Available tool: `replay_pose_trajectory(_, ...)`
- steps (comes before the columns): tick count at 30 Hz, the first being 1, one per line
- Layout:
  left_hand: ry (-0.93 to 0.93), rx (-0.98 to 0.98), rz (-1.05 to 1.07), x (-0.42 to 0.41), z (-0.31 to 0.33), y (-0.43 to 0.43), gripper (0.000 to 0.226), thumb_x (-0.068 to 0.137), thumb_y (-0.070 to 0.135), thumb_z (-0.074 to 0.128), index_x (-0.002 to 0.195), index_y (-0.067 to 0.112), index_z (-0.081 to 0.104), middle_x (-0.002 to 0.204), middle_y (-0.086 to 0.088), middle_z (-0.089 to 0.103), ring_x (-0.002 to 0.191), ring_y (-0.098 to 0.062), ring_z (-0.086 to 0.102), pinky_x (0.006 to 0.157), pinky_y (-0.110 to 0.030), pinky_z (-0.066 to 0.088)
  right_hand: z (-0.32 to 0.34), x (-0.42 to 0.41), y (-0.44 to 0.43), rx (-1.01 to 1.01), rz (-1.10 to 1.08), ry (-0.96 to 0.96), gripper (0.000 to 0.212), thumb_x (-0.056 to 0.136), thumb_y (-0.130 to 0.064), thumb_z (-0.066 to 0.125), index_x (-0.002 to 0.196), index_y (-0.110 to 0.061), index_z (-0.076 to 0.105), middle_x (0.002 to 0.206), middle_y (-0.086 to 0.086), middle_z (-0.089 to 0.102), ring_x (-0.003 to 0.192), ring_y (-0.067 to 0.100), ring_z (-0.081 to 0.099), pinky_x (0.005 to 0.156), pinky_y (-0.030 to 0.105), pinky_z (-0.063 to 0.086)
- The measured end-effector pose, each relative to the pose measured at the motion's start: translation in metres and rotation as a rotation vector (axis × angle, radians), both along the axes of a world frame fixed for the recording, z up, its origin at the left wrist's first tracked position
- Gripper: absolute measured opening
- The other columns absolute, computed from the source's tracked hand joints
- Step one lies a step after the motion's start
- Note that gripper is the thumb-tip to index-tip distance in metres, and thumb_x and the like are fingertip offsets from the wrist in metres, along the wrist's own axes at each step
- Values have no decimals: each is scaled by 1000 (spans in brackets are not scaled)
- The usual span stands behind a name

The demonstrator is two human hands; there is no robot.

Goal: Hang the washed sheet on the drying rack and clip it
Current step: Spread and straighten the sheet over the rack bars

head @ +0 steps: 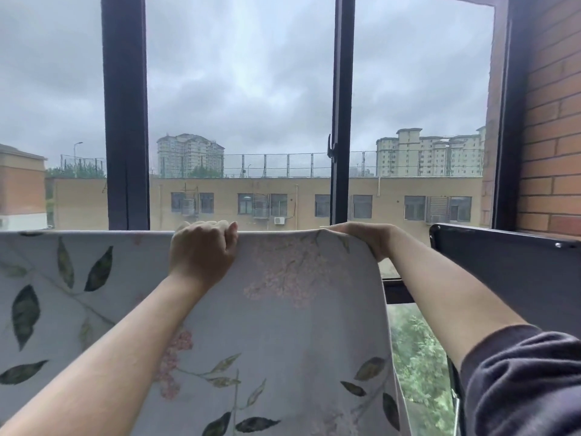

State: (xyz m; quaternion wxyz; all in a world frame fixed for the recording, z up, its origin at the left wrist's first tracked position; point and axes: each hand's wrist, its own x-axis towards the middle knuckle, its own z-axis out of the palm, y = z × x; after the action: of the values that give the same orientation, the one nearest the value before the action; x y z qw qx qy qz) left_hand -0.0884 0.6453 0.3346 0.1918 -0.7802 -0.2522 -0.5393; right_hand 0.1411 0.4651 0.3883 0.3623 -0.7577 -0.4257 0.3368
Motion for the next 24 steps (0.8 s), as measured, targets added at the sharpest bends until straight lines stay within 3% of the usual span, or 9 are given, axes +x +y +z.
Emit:
replay_pose_trajectory(4, 17, -5, 12, 2, 1, 0, 57, 90, 40, 19, 62, 13, 59, 61, -9, 65, 58, -30, 62, 67, -36, 45, 20, -28, 9, -95, 29, -251, 49, 95, -50, 43, 106, -8, 65, 99, 12, 70, 87, 27, 68, 91, 45, 52)
replay_pose_trajectory(7, 23, -7, -3, 2, 2, 2, 60, 90, 42, 17, 63, 11, 60, 61, -11, 65, 60, -31, 63, 68, -36, 45, 14, -64, 26, 27, 8, -606, 62, 99, -54, 26, 117, -6, 60, 128, 13, 59, 119, 29, 55, 106, 43, 39)
replay_pose_trajectory(8, 22, 2, -7, 1, 2, 3, 60, 90, 42, 17, 63, 11, 61, 61, -11, 65, 59, -31, 63, 68, -36, 45, 6, -72, 31, 99, -22, -828, 61, 100, -52, 23, 107, -7, 63, 124, 12, 60, 115, 29, 56, 100, 39, 42)
replay_pose_trajectory(9, 24, 13, -12, 0, 2, 5, 60, 90, 41, 18, 62, 11, 61, 60, -12, 65, 57, -31, 62, 66, -36, 46, -2, -77, 35, 191, -90, -1058, 59, 101, -49, 21, 85, -10, 62, 104, 10, 66, 97, 27, 61, 84, 35, 44)
replay_pose_trajectory(11, 43, 42, -37, -7, 2, 10, 56, 91, 40, 21, 59, 11, 56, 56, -11, 63, 52, -32, 60, 60, -34, 44, -15, -82, 37, 364, -213, -1308, 57, 102, -44, 21, 59, -15, 46, 63, 2, 54, 63, 20, 54, 67, 32, 37)
replay_pose_trajectory(14, 32, 86, -58, -25, 2, 21, 47, 92, 37, 25, 55, 16, 46, 52, -10, 59, 45, -31, 56, 55, -32, 41, -20, -75, 38, 430, -247, -1374, 57, 102, -40, 21, 53, -18, 41, 52, -2, 44, 57, 20, 50, 66, 31, 36)
replay_pose_trajectory(17, -6, 65, 8, -55, 1, 47, 50, 92, 34, 28, 56, 11, 53, 52, -12, 60, 46, -31, 57, 60, -39, 48, -22, -72, 43, 461, -275, -1407, 57, 102, -39, 23, 52, -19, 41, 51, -3, 42, 59, 22, 51, 66, 32, 35)
replay_pose_trajectory(24, -29, -13, 100, -121, 0, 112, 55, 89, 36, 24, 62, 5, 59, 61, -21, 63, 59, -38, 62, 72, -47, 47, -16, -88, 58, 334, -300, -1389, 55, 101, -38, 23, 54, -15, 42, 68, 9, 56, 76, 29, 61, 69, 33, 39)
